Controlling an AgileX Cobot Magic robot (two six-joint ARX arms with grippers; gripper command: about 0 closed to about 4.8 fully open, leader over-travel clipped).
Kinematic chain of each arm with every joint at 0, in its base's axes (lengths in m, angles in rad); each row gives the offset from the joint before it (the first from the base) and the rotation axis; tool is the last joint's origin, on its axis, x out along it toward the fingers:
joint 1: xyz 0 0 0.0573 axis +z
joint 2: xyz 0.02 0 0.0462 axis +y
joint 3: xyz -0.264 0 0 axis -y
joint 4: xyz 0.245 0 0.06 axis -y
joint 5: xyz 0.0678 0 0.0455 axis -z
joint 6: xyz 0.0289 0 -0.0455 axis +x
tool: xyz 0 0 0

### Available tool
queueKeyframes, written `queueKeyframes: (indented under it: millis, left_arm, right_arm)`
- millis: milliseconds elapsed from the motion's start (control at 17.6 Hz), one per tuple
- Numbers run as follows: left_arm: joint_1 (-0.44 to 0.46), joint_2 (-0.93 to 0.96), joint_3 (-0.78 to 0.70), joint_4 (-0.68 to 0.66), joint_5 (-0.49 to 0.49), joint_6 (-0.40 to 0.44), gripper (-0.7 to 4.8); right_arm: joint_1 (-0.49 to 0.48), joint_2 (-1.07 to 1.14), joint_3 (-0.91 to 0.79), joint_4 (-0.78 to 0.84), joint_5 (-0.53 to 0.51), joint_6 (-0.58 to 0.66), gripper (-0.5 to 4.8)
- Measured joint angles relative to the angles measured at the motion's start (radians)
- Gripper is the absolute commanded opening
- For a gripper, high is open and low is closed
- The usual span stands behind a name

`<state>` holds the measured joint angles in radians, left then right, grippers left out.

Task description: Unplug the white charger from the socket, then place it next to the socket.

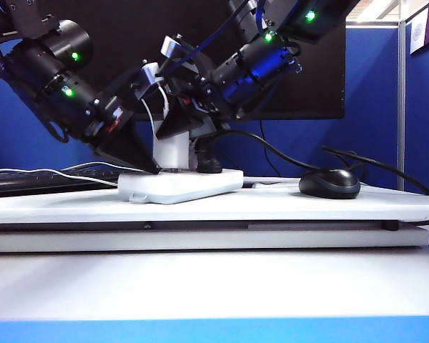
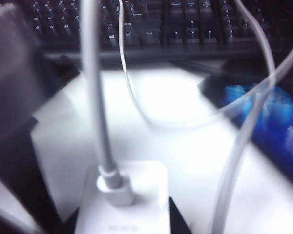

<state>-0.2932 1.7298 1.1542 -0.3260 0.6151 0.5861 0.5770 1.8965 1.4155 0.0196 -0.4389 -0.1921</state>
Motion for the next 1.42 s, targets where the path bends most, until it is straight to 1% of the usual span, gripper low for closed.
queueKeyframes:
  millis: [57,171,399,741,968,1139,1253,1424]
  left_arm:
    - [0.002,0.004,0.001,0.001,0.011,0.001,-0.06]
    - [0.005,-0.002,0.004,0.02,-0.007,0.005,-0.06]
    - [0.004,0.008,0.001,0.026,-0.001,0.0,-0.06]
    - [0.003,0.009,-0.001,0.056,0.014,-0.039,-0.06]
    - [0.002,0.008,0.017,0.046,0.048,-0.063,-0.06]
    - [0.001,-0.037,0.033,0.07,0.051,-0.068,-0.06]
    - [0.003,-0.069,0.054,0.097,0.041,-0.083,-0.06]
    - [0.006,-0.111,0.079,0.102,-0.006,-0.108,-0.06]
  right_arm:
    - [0.002,-0.017,0.01,0.045,-0.005,-0.006,0.0]
    - [0.0,-0.031,0.015,0.044,-0.007,0.019,0.0]
    - [0.0,-0.026,0.011,0.042,0.007,0.015,0.0]
    - [-0.019,-0.032,0.014,0.034,0.019,0.008,0.0]
    - [-0.038,-0.037,0.021,-0.022,0.02,0.008,0.0]
    - [-0.04,-0.039,0.02,-0.048,0.02,0.004,0.0]
    - [-0.045,-0.05,0.02,-0.064,0.019,0.004,0.0]
    - [-0.055,-0.089,0.019,-0.085,0.019,0.005,0.0]
